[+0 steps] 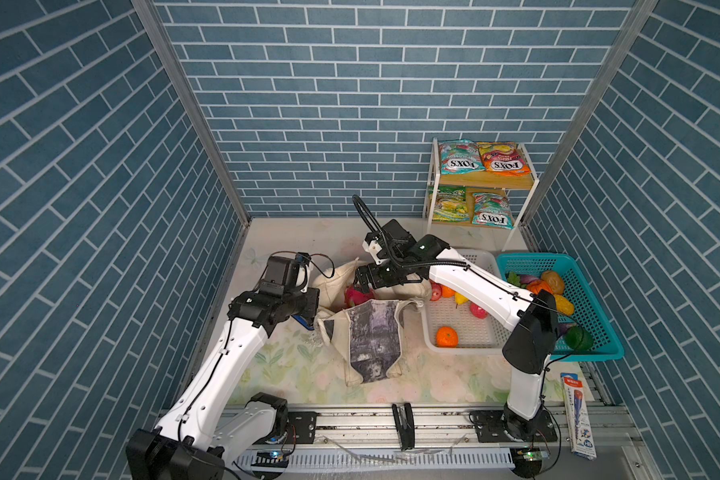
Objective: Place the food into the grocery bag and tie it
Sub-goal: 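Raise the right gripper out of the bag and move it over the teal basket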
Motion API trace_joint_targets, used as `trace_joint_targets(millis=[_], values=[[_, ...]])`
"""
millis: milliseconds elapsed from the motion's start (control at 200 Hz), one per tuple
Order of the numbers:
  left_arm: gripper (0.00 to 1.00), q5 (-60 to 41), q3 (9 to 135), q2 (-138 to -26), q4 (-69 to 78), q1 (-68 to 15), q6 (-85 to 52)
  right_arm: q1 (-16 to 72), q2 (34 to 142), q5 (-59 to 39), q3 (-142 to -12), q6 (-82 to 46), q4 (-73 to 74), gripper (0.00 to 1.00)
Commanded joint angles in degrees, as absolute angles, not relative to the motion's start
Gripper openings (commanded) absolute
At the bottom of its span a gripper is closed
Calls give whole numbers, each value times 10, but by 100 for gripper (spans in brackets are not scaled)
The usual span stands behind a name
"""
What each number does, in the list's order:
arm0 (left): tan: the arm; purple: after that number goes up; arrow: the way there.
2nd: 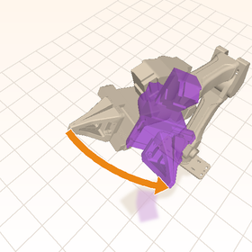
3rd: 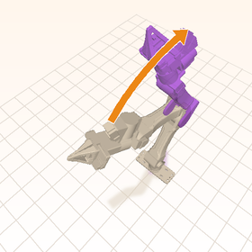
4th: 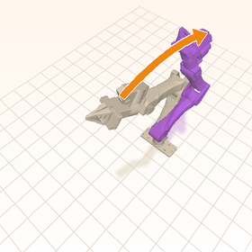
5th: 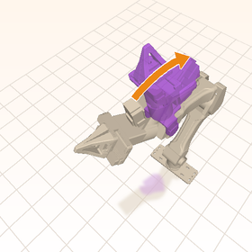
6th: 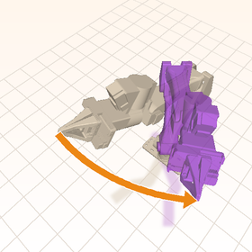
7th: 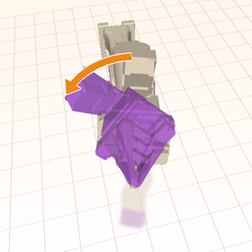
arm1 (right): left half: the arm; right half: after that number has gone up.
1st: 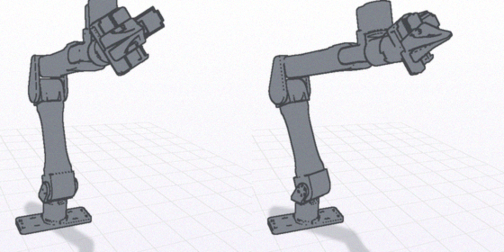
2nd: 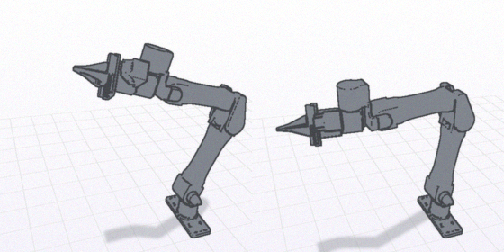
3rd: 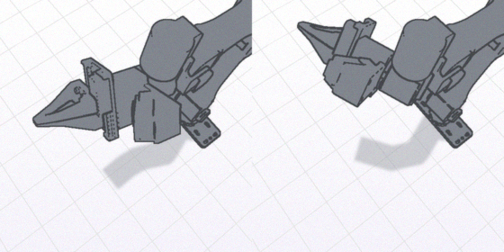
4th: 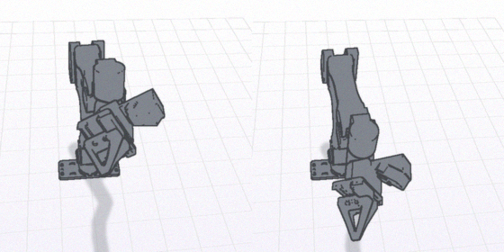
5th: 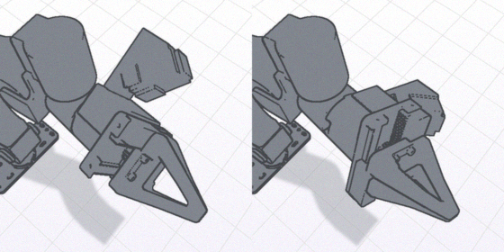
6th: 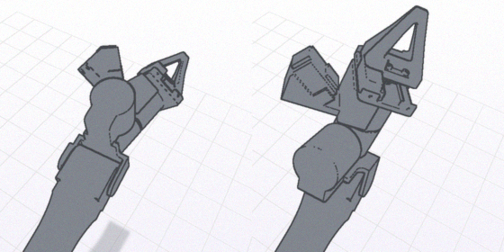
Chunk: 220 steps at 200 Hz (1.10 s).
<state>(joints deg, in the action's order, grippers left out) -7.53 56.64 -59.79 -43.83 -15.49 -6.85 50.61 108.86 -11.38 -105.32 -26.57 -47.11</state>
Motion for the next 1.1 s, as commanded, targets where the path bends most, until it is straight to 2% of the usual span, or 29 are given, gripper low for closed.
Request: trace_joint_targets(millis=[0,190,390,575,705,905,1095], values=[[5,-76,563,-600,-442,-152,-68,506,1051,-86,-1058,-258,-465,98],[5,-75,563,-601,-442,-152,-68,505,1013,-54,-1052,-247,-463,98],[5,-75,563,-599,-442,-152,-68,502,945,36,-1042,-217,-467,98],[5,-74,563,-599,-442,-152,-68,477,864,166,-990,-204,-456,99],[5,-75,563,-599,-442,-152,-68,419,807,240,-930,-223,-464,99],[5,-76,563,-603,-442,-152,-68,283,738,311,-846,-304,-529,99],[4,-76,563,-605,-443,-152,-68,158,729,320,-789,-380,-602,99]])
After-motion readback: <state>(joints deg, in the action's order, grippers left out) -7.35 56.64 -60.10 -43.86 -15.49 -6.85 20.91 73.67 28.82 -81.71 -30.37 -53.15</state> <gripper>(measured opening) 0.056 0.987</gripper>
